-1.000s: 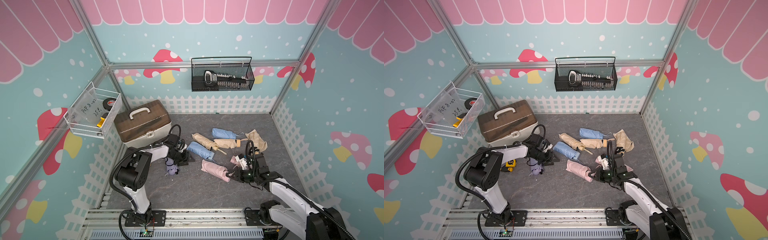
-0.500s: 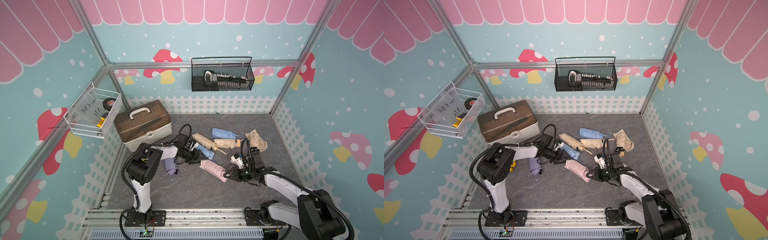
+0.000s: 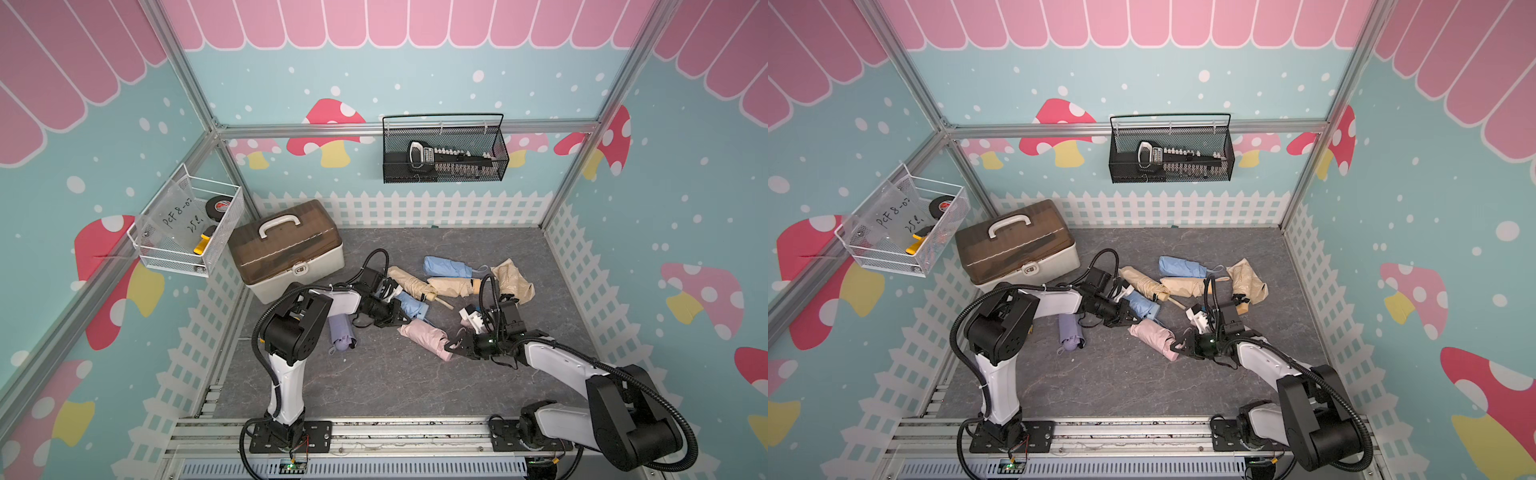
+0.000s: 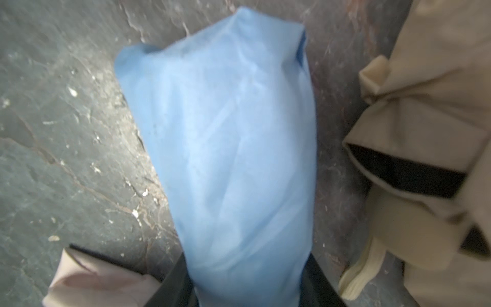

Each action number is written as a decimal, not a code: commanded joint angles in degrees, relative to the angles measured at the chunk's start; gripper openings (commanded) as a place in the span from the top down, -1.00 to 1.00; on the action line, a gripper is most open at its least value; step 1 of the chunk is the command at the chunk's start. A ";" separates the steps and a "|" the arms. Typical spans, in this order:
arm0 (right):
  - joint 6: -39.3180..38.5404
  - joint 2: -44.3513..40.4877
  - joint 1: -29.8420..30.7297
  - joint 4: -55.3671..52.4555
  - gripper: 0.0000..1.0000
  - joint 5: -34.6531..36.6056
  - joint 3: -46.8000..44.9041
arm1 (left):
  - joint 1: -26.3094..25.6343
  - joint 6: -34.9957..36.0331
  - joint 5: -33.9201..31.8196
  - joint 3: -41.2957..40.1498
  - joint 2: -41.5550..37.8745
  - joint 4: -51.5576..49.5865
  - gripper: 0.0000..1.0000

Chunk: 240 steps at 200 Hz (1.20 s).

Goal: Take umbrellas out of sleeves
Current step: Take out the umbrella from the umbrella sleeve.

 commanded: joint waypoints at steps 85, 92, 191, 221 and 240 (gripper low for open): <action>11.65 2.60 -0.30 15.15 0.58 1.41 -5.88 | 1.96 -4.42 -3.85 -8.84 -3.96 -1.70 1.00; 11.47 2.08 -0.30 14.14 0.63 1.70 -5.83 | 2.45 -3.85 -4.88 -8.84 -4.37 -2.73 1.00; 9.69 -14.77 -0.96 -4.17 0.73 6.92 -2.63 | 10.86 4.50 -10.74 -7.40 -9.03 -12.92 1.00; 10.44 -21.35 -1.52 -8.95 0.75 7.22 -1.61 | 11.67 6.65 -11.74 -6.03 -9.18 -15.69 1.00; 11.76 -24.49 -1.88 -9.03 0.77 6.99 -2.38 | 12.02 7.85 -12.61 -4.82 -9.06 -17.51 1.00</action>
